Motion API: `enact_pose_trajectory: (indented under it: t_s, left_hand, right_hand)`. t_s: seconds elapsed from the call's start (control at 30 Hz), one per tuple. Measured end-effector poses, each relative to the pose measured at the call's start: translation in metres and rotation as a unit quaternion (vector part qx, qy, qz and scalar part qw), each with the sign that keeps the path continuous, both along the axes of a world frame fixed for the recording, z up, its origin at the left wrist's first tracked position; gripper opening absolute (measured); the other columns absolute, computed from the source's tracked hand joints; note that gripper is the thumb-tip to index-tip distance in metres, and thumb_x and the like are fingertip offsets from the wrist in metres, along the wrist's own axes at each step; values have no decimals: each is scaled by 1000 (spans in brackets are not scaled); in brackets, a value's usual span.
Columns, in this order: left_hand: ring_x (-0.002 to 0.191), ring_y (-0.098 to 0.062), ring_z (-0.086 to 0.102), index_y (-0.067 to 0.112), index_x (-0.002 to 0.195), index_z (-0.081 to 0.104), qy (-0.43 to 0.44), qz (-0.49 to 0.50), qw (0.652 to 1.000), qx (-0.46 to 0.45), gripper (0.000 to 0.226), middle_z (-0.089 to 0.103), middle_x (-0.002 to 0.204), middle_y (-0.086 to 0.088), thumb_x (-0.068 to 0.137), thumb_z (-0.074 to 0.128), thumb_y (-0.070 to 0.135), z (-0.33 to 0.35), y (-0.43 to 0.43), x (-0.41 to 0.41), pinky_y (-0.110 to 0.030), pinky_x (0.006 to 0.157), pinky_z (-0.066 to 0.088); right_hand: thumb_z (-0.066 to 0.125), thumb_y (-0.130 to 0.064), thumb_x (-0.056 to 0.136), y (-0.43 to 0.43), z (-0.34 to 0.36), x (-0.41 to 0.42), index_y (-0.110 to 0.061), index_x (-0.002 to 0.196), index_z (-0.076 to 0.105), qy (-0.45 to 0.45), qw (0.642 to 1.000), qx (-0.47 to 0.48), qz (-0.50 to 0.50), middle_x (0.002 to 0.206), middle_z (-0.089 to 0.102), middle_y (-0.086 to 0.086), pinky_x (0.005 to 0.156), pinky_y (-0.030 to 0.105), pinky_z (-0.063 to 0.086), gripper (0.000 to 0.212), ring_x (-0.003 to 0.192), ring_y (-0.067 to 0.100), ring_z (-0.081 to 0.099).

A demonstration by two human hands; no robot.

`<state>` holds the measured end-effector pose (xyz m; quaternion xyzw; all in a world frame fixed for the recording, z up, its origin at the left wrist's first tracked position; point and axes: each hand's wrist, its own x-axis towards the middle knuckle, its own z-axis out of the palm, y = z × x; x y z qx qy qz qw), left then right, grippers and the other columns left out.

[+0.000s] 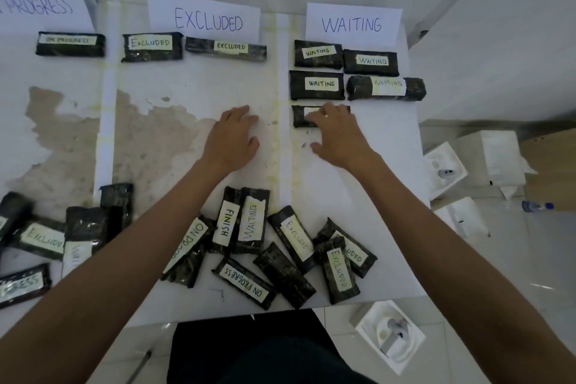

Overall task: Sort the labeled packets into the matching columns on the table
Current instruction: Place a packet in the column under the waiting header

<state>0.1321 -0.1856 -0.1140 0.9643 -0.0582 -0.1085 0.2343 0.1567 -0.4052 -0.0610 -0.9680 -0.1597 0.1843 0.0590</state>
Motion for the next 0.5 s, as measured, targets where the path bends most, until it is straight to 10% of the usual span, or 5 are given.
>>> enact_pose_trajectory:
  t_s: [0.23, 0.5]
  left_hand:
    - [125, -32, 40, 6, 127, 53, -18, 40, 998, -43, 43, 51, 131, -16, 84, 57, 13, 13, 4, -71, -46, 103, 38]
    - [125, -28, 39, 7, 128, 53, -16, 67, 995, -68, 41, 51, 132, -12, 87, 56, 11, 18, 8, -112, -39, 103, 36]
  right_hand:
    - [69, -47, 79, 45, -3, -90, -22, 140, 38, 139, 985, 79, 72, 135, 44, 6, 103, 42, 38, 74, 121, 24, 42]
    - [79, -52, 63, 72, -25, -116, -17, 135, 39, 103, 991, 56, 71, 125, 41, 8, 95, 40, 36, 90, 113, 27, 36]
